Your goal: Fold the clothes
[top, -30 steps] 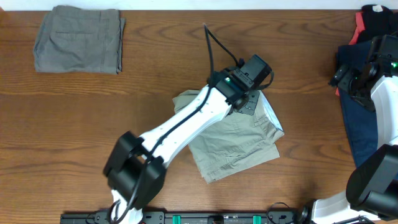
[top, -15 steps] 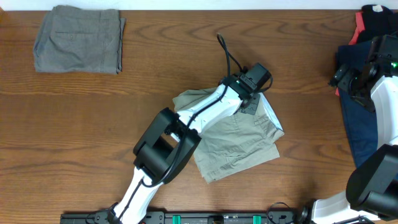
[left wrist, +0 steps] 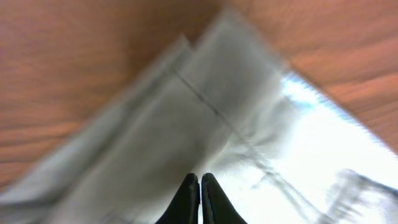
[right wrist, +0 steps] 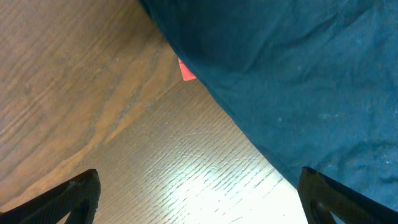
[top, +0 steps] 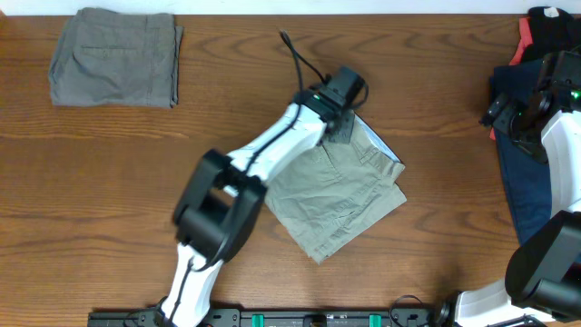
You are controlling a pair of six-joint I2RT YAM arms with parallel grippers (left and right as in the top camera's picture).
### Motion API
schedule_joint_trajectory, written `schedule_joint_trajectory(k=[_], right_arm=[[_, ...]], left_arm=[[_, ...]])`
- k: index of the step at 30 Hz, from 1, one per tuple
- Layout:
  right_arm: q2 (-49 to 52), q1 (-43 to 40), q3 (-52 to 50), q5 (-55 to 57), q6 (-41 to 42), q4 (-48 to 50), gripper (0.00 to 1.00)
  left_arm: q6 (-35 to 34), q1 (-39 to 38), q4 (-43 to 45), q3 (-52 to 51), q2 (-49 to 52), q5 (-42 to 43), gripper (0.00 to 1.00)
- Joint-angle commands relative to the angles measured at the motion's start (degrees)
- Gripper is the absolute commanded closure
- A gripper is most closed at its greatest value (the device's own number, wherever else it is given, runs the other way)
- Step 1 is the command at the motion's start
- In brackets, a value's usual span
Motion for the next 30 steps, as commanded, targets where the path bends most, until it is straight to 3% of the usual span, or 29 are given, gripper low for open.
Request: schedule_joint_trajectory(k=[1,5,11,21,30], right_arm=[[-0.55,-0.04,0.04,0.63,-0.70,-0.02,0.01],[-0.57,0.04,0.04,0.63,-0.70,-0.02,0.01],[-0.55,0.04,0.04,0.63,-0.70,-0.02,0.01],[-0.55,0.04,0.04,0.63,-0.70,-0.02,0.01],[-0.57,0.04,0.04,0.63,-0.70,-0.02,0.01]], left_arm=[[0.81,1.14,-1.03,1.38,-11.56,-0.68,0.94],[0.76,1.97,-6.05,1.36,-17.03,-0.63,0.94],[0.79,1.97,-15.72,0.33,-16.00,-0.68,0.93],[0.79,1.97,-16.24,-3.34,-5.33,1.01,0.94],[4.20,5.73,-13.40,-3.34,2.45,-5.22,0.93]])
